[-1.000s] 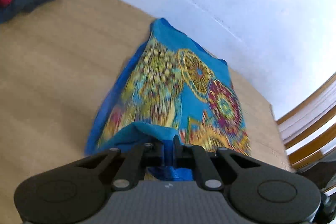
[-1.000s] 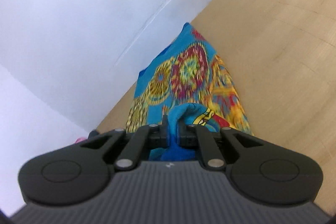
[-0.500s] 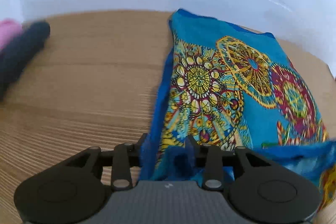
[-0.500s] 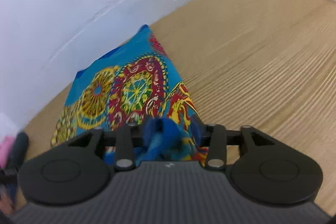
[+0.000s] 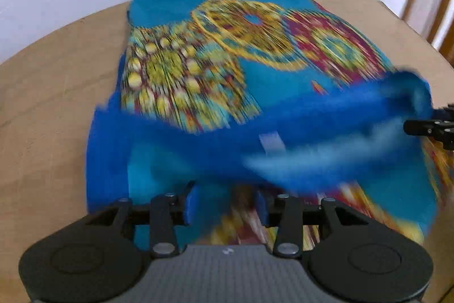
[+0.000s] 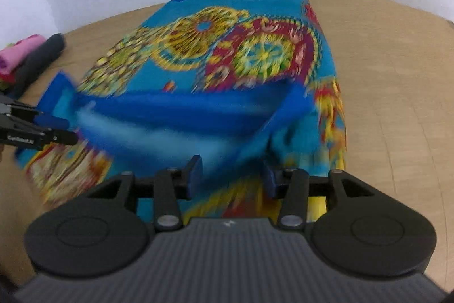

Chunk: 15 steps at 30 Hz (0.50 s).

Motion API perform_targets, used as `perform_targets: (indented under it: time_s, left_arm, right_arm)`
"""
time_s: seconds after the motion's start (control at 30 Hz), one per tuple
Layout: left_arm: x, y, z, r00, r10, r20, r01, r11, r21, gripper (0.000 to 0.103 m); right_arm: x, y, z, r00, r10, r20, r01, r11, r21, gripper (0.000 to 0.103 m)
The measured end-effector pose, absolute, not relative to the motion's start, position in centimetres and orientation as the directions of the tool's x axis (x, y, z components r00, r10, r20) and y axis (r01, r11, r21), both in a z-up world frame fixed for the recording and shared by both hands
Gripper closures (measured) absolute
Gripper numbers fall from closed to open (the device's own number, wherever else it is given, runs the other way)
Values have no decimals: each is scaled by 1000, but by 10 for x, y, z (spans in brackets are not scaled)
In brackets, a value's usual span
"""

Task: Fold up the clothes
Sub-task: 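Lift the border with both grippers and fold it over toward the scarf's middle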

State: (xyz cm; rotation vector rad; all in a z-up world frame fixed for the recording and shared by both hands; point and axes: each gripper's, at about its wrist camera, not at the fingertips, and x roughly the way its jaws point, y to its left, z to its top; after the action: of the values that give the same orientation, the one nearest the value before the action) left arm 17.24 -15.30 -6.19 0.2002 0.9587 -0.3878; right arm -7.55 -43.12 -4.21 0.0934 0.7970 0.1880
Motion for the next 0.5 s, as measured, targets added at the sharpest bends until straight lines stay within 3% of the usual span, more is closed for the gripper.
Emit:
perform_targets:
  time_s: [0.17,0.3,0.5]
  left_arm:
    - [218,-137,-49,579,-122,-806,238,971,25,58]
    - [208,-104,-37,591,-89,-802,177,984,21,56]
    - [146,-56,-41,509,-107,-854,149,988,-35,52]
  right_arm:
    - [-27,-450,-45,748,3,-664,143,976,166,56]
    - [-55,-466,-31,785,26,-619,150,961,231,51]
    - [-137,-491,-32,730,56,-681,167,952,256,40]
